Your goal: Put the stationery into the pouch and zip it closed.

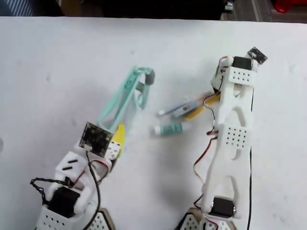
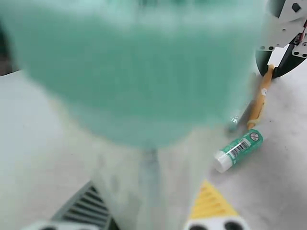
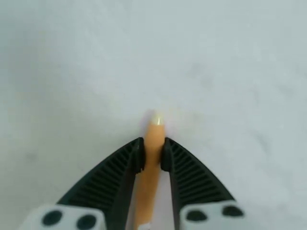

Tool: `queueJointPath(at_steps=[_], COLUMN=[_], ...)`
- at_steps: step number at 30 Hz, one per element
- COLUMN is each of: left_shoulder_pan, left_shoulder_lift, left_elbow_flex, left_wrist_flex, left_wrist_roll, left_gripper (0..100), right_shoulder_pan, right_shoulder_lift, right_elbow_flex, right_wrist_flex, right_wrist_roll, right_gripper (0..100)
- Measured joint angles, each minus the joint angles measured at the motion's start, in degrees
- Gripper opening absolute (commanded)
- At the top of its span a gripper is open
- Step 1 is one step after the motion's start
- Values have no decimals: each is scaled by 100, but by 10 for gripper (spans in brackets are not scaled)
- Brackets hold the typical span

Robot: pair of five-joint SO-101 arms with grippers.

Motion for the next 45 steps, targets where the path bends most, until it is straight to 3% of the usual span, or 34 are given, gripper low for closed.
queueJointPath(at_steps=[10, 15, 21, 29, 41, 45], left_shoulder_pan=[0, 0, 53, 53, 53, 53], left_shoulder_lift=[0, 0, 0, 0, 0, 0], left_elbow_flex=[0, 0, 0, 0, 0, 0], left_wrist_flex=[0, 0, 0, 0, 0, 0], left_wrist_roll=[0, 0, -167, -185, -185, -202], left_gripper=[72, 23, 24, 24, 26, 27], right_shoulder_pan=[475, 800, 905, 905, 79, -387], right_shoulder_lift=[-563, -1240, -2576, -4888, -7912, -8809], right_elbow_flex=[-44, -44, 642, 2224, 4070, 4105], right_wrist_flex=[158, 176, 193, 193, 202, 202], right_wrist_roll=[18, 747, 1424, 1626, 1644, 2110], right_gripper=[16, 15, 15, 15, 16, 16])
